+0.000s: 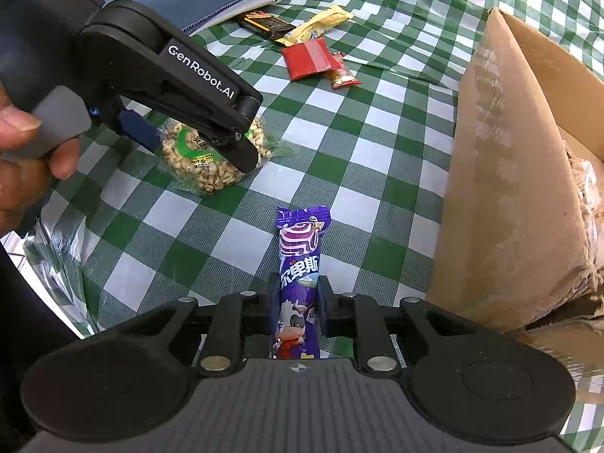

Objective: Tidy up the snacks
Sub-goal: 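Grasp the round peanut cake with the left tool while the right grasps the purple candy bar, then lift the peanut cake and purple candy bar and carry them toward the box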

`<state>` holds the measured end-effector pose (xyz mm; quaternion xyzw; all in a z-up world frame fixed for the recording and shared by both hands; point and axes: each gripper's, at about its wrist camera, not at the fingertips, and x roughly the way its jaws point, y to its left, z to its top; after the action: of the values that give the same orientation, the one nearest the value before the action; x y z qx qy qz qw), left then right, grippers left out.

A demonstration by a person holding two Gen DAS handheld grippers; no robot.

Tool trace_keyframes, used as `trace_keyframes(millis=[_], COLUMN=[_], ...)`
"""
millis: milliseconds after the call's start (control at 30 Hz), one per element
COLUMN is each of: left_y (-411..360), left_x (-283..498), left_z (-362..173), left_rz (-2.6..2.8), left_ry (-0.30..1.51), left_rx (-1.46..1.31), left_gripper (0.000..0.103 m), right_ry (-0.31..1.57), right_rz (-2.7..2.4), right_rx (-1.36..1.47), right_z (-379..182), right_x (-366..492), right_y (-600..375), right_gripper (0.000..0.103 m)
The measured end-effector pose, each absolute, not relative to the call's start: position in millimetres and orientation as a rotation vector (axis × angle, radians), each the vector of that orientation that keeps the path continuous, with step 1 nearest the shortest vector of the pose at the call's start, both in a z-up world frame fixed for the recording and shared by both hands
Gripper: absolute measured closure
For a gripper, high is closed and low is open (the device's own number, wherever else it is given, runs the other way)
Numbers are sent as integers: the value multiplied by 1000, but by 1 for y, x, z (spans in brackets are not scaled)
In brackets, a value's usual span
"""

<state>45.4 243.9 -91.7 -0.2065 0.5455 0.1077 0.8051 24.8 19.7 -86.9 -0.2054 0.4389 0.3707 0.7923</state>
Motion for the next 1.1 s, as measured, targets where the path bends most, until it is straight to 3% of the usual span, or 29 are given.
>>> trace_keyframes(millis=[1100], left_y=[244], left_x=[46], left_z=[-90], left_rz=[232], left_ry=[1164], left_rx=[-432], left_gripper=[18], right_ry=[824], right_rz=[760], right_rx=[-538], right_z=[-80], right_x=[18], right_y=[23], right_gripper=[84])
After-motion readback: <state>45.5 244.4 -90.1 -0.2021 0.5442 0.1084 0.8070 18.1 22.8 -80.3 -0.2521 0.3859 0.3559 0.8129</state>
